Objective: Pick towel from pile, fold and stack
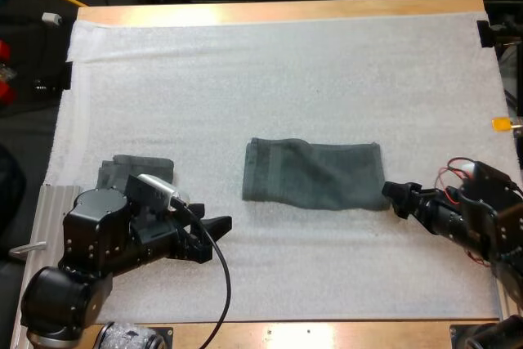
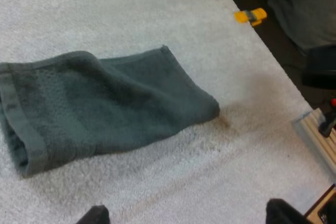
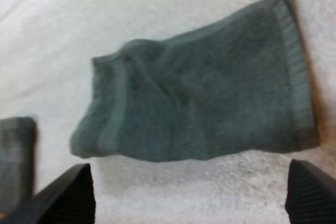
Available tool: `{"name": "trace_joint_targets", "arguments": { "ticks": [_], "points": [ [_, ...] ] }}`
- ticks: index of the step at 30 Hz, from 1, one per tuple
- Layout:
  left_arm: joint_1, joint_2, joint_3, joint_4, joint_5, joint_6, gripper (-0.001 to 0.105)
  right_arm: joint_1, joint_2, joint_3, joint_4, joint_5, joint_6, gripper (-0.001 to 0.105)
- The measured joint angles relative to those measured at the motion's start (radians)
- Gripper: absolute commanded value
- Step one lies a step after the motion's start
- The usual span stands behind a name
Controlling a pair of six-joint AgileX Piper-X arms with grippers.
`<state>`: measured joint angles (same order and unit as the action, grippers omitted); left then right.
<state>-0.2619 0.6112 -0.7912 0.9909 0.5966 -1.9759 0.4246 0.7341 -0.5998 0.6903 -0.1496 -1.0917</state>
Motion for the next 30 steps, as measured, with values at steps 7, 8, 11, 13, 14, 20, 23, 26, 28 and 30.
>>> {"name": "trace_joint_targets", "arguments": {
  "ticks": [7,8,11,13,14,20,23,26,28,30],
  "points": [
    [0.000,0.000,0.000,0.000,0.022,-0.008,0.059,0.000,0.129,-0.001,-0.024,0.013,-0.037,0.072],
    [0.000,0.000,0.000,0.000,0.022,-0.008,0.059,0.000,0.147,-0.002,-0.035,0.013,-0.037,0.072],
    [0.000,0.000,0.000,0.000,0.022,-0.008,0.059,0.000,0.204,-0.005,-0.070,0.013,-0.041,0.072],
    [0.000,0.000,0.000,0.000,0.030,-0.010,0.059,-0.008,0.240,-0.005,-0.096,0.011,-0.044,0.072],
    [0.000,0.000,0.000,0.000,0.033,-0.011,0.059,-0.017,0.258,-0.005,-0.108,0.008,-0.045,0.072],
    [0.000,0.000,0.000,0.000,0.037,-0.011,0.059,-0.184,0.332,-0.005,-0.165,-0.071,-0.060,0.071],
    [0.000,0.000,0.000,0.000,0.037,-0.011,0.059,-0.276,0.364,-0.005,-0.173,-0.180,-0.120,0.071],
    [0.000,0.000,0.000,0.000,0.037,-0.011,0.059,-0.351,0.406,-0.005,-0.173,-0.290,-0.190,0.071],
    [0.000,0.000,0.000,0.000,0.037,-0.011,0.059,-0.394,0.441,-0.005,-0.178,-0.343,-0.231,0.071],
    [0.000,0.000,0.000,0.001,0.037,-0.011,0.059,-0.421,0.479,-0.005,-0.185,-0.375,-0.269,0.071]
  ]
}}
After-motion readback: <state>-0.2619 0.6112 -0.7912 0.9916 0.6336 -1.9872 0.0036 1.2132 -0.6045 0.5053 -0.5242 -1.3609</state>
